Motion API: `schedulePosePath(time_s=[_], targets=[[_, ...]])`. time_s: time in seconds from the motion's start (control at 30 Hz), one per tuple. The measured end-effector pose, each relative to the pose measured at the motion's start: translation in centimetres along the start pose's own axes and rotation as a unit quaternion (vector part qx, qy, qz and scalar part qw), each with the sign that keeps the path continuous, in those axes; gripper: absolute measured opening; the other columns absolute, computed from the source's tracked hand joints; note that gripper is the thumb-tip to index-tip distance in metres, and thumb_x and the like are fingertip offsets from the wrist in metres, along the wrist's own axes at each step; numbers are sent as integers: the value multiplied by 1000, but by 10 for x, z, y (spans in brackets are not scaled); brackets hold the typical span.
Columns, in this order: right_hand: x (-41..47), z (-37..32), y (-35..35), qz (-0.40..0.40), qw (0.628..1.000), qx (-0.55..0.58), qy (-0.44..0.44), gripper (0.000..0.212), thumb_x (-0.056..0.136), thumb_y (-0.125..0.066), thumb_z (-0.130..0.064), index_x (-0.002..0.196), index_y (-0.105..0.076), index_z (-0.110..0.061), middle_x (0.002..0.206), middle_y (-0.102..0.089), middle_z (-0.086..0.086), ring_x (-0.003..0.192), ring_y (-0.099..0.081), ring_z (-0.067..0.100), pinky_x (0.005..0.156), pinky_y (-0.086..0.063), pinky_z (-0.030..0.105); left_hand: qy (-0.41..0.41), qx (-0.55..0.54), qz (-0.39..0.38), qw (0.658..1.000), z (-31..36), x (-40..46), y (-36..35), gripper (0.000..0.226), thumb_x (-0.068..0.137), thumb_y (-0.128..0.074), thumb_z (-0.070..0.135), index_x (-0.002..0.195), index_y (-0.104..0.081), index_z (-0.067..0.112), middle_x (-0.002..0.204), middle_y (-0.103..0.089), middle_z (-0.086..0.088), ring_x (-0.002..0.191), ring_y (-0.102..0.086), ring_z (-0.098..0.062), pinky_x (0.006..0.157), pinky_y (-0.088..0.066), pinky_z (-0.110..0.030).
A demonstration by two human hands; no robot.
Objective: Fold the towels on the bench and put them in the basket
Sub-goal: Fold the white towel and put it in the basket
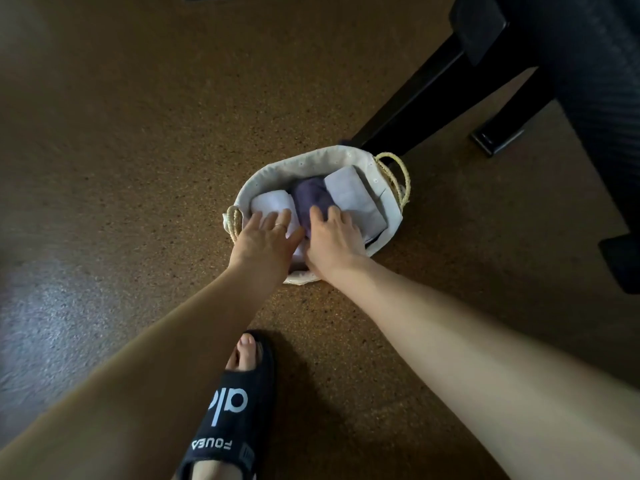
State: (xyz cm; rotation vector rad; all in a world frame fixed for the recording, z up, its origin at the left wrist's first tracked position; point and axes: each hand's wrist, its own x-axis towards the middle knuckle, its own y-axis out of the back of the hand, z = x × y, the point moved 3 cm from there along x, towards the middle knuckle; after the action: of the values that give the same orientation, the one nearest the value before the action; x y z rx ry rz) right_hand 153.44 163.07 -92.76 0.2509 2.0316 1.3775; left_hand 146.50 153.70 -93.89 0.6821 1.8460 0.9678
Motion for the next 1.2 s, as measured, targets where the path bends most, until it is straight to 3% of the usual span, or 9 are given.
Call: schedulePosePath(time_s=[0.1,0.27,0.4,0.5,0.6,0.7,0.83,1.0,1.2], targets=[[3,11,-13,-110,993,3,-47,73,103,-49,-39,163,-9,-26,154,-36,22,136,-45,39,104,-43,47,-1,-22,-5,1000,-1,4,-12,57,105,-40,41,159,-23,28,171,-4,-11,155,-16,-30,124,-17,-47],[7,7,-14,-116,992,-29,-43,76,103,-46,-42,164,-6,-22,149,-49,17,131,-53,36,100,-44,42,13,-59,-24,998,-6,12,-17,58,104,-43,48,157,-26,32,171,-4,-7,154,-18,-28,121,-19,-46],[12,4,-9,-113,988,-104,-34,69,101,-52,-39,159,-23,-15,146,-53,14,131,-53,34,99,-42,41,23,-58,-36,997,-6,13,-18,61,104,-42,49,159,-20,33,171,0,-6,156,-14,-27,122,-19,-46],[15,-5,-2,-29,982,-185,23,60,95,-62,-36,146,-44,-10,147,-43,18,132,-44,34,103,-40,42,28,-66,-46,996,-5,14,-15,63,105,-39,53,160,-17,32,171,1,-7,156,-12,-28,123,-18,-46],[19,-7,-9,-25,990,-113,74,78,92,-68,-30,155,-26,-8,155,-28,20,139,-37,38,109,-39,44,29,-68,-53,996,-3,12,-11,66,103,-35,58,160,-16,31,171,-2,-9,156,-12,-28,123,-18,-46],[20,3,-22,-116,993,-26,4,87,98,-59,-37,163,-5,-15,165,-9,23,146,-28,42,114,-36,48,31,-69,-47,996,-4,12,-10,62,102,-37,59,156,-25,33,171,-8,-9,154,-17,-27,122,-19,-46],[16,6,-21,-142,988,-48,-33,86,101,-52,-42,164,3,-22,164,-10,28,146,-31,43,112,-36,49,35,-49,-65,996,0,8,4,63,101,-38,58,156,-25,32,169,-14,-9,153,-20,-26,123,-12,-47],[-11,5,27,-60,998,-34,11,57,100,-55,-28,151,-33,-16,145,-49,21,133,-49,38,103,-41,45,28,-41,-32,998,15,-6,53,70,101,-39,51,160,-19,20,156,-41,-8,144,-38,-25,123,-18,-45],[-92,37,128,72,997,12,38,44,96,-61,-21,138,-48,-17,134,-57,9,122,-59,33,85,-45,40,-18,-42,35,998,45,-48,175,56,96,-59,41,142,-46,12,137,-59,-8,126,-57,-27,104,-43,-37]])
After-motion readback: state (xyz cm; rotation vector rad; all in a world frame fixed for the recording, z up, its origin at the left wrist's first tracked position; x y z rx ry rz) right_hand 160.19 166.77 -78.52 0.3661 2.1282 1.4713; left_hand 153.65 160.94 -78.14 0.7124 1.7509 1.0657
